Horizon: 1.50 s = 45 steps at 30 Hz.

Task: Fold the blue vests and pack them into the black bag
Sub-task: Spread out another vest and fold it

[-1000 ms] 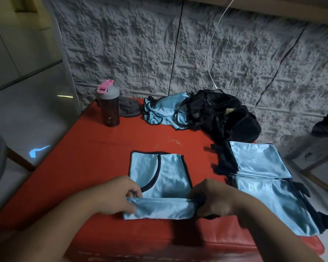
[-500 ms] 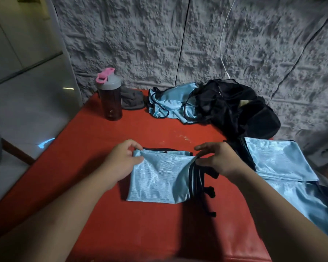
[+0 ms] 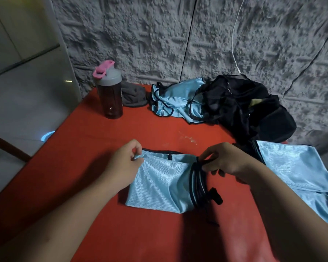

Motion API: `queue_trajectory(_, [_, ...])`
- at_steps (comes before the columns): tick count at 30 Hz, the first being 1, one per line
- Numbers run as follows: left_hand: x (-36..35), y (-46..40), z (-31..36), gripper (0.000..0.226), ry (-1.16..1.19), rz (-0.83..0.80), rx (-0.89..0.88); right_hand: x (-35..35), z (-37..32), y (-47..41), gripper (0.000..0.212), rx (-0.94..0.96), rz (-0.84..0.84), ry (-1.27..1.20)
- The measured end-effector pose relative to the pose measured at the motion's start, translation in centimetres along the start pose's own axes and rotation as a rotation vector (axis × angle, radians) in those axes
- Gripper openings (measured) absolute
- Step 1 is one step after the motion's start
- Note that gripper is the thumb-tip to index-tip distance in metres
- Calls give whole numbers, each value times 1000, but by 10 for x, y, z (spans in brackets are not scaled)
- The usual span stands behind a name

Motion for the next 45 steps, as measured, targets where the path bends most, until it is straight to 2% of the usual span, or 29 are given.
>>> queue_trajectory(6, [2, -4, -8, 30, 30, 84, 66, 3, 11, -11, 30, -13, 155, -274])
queue_trajectory(10, [0, -7, -7, 30, 93, 82, 138, 0, 20, -17, 30, -35, 282, -346])
queue_trajectory(15, [-7, -7, -7, 63, 60, -52, 227, -5, 24, -19, 32, -45, 390, -418])
queue_trajectory(20, [-9, -6, -10, 70, -95, -37, 185, -11, 34, -26, 33, -46, 459, -340])
queue_trajectory(26, [-9, -5, -16, 47, -349, 71, 81, -6, 46, -29, 31, -99, 558, -182])
queue_trajectory(29, [-9, -1, -9, 39, -551, 153, -28, 5, 26, -15, 39, -77, 650, 133])
queue_trajectory(31, [-15, 1, 0, 35, -592, 175, -162, -1, -3, 1, 36, 45, 715, 270])
queue_trajectory(34, [-39, 5, 3, 38, -577, 32, -315, -48, -45, 25, 36, 365, 626, 347])
queue_trajectory(36, [-59, 6, -2, 55, -592, -151, -322, -96, -47, 31, 52, 529, 452, 486])
queue_trajectory(38, [-72, 8, -7, 67, -668, -263, -316, -138, -30, 29, 72, 483, 223, 613])
queue_trajectory(39, [-76, 9, -11, 70, -727, -287, -305, -148, -18, 27, 76, 433, 184, 649])
queue_trajectory(42, [-82, 12, -16, 65, -847, -225, -282, -150, 11, 24, 69, 321, 243, 763])
queue_trajectory(45, [-85, 15, -17, 64, -862, -210, -254, -142, 32, 22, 60, 321, 268, 851])
Point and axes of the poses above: each hand's wrist, its own y-axis away from the middle knuckle, its own x-axis out of the back of the hand, z = x × y, the point moved 3 cm from there along -y, towards the middle knuckle, and after that the axes turned 5 degrees about -y, right-handed, at the moved point
